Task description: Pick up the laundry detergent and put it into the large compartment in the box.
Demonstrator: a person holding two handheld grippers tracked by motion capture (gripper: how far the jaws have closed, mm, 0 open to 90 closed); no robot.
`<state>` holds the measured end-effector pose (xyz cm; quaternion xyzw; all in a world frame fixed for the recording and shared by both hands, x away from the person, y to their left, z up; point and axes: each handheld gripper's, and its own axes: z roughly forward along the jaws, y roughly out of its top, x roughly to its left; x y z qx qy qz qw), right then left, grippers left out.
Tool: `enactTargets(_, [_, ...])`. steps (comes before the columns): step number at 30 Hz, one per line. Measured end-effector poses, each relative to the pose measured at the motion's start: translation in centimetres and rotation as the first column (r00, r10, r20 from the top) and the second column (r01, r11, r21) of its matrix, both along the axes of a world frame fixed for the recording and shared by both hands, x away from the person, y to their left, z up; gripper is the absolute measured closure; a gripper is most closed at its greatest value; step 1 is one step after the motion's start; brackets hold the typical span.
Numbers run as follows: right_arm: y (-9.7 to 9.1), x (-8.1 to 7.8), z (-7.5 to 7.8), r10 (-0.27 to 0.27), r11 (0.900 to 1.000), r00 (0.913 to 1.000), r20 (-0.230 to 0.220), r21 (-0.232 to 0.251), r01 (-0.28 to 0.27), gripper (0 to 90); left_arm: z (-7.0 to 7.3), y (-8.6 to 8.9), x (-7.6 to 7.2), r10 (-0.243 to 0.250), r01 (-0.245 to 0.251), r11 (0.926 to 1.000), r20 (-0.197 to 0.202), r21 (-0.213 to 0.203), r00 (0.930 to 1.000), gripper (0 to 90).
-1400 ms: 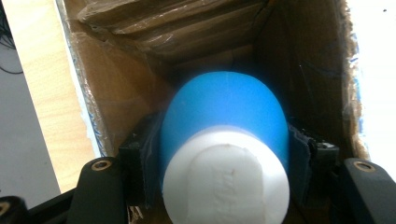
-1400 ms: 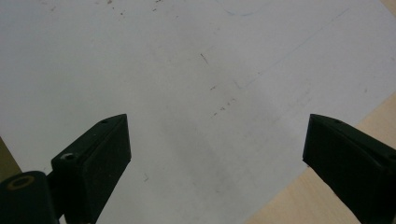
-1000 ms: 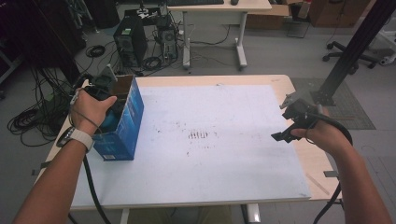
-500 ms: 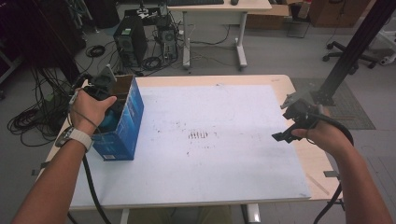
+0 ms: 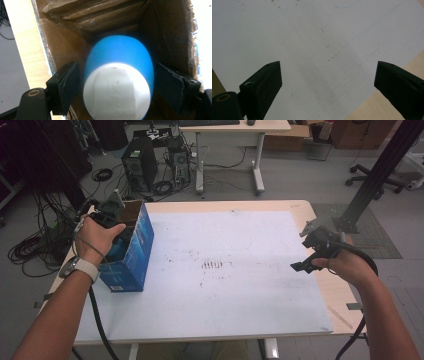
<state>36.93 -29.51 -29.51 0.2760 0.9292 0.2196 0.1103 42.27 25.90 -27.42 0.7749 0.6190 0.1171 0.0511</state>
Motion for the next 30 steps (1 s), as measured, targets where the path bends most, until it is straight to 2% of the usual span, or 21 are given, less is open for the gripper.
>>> enactTargets(12, [0.0, -0.1, 0.0, -0.001, 1.0, 1.0, 0.001, 0.002, 0.001, 7.8, 0.2, -0.2, -0.2, -0.005, 0.005, 1.0, 0.013, 0.009, 0.9999, 19.5])
enactTargets(22, [0.2, -0.2, 0.0, 0.0, 1.0, 1.0, 0.002, 0.006, 0.0, 7.8, 0.8, 0.0, -0.6, 0.0, 0.0, 1.0, 0.047, -0.001, 0.9989, 18.6])
enactTargets(27, [0.1, -0.2, -0.2, -0.004, 1.0, 1.0, 0.001, 0.008, 0.004, 7.8, 1.0, 0.0, -0.6, -0.008, 0.008, 0.9999, 0.055, -0.007, 0.9985, 16.1])
enactTargets(30, [0.1, -0.3, -0.3, -0.004, 1.0, 1.0, -0.001, 0.008, 0.004, 7.8, 1.1, 0.0, -0.7, -0.013, 0.013, 0.9999, 0.045, -0.009, 0.9989, 14.9])
